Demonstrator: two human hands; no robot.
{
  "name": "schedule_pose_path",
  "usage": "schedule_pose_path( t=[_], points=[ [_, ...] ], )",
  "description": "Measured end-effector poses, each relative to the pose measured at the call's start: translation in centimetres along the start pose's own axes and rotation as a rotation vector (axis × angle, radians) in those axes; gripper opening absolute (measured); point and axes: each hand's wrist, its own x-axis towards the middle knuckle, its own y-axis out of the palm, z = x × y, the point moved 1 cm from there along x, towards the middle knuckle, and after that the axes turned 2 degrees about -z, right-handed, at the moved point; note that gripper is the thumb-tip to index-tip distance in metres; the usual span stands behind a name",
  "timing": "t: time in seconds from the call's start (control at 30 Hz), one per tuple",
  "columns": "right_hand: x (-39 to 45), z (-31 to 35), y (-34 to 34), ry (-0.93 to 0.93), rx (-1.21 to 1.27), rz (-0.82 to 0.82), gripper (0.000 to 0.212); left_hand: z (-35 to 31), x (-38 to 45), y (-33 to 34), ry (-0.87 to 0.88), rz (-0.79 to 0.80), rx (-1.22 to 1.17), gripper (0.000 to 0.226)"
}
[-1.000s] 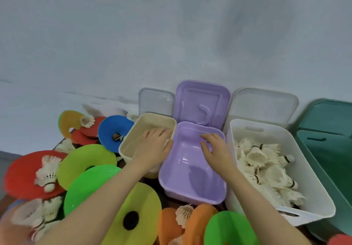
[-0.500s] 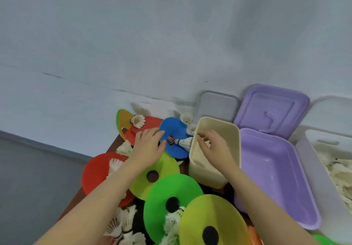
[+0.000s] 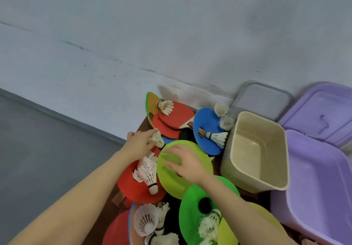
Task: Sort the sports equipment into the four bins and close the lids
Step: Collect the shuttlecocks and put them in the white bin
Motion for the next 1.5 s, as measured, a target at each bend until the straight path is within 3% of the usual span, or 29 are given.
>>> schedule_pose_path(
  t=[0.17,0.3,0.4,0.6,0.77,1.1,1.27,1.4,1.5],
  points=[
    [0.8,1.4,3.8,0.005,0.003,0.103,0.03,-0.2,-0.3,0.0,0.028,-0.1,-0.161,0.041],
    [0.6,1.7,3.5,0.057,0.1,0.042,0.004,0.2,-0.4,-0.3,0.005,-0.154,-0.294,0.038],
    [0.0,1.6,2.4,0.1,0.189,0.03,0.011,0.2,-0.8,-0.9,0.013,-0.194,-0.279,0.036],
    [-1.9,1.9,-0.5,0.148,0.448,-0.201,0.025,-1.7,-1.7,-2.5,0.082,-0.306,-0.276,0.034],
    [-4.2,1.5,-4.2,0.09,0.392,-0.374,0.022,-4.7,-2.8,-3.9,0.142,-0.383,-0.37,0.033],
    [-11.2,-0.9,-7.1,0.131,0.288,-0.49,0.022,-11.3,-6.0,-0.7,0.319,-0.354,-0.509,0.032],
    [-14.0,-1.7,-8.3,0.123,0.271,-0.584,0.004,-13.5,-7.4,0.4,0.402,-0.364,-0.536,0.031],
    [-16.4,-2.8,-8.1,0.171,0.288,-0.551,0.01,-14.8,-8.2,2.1,0.405,-0.263,-0.485,0.033],
    [-17.6,-3.7,-7.1,0.233,0.253,-0.535,0.026,-15.4,-8.7,3.4,0.441,-0.207,-0.443,0.033]
  ],
)
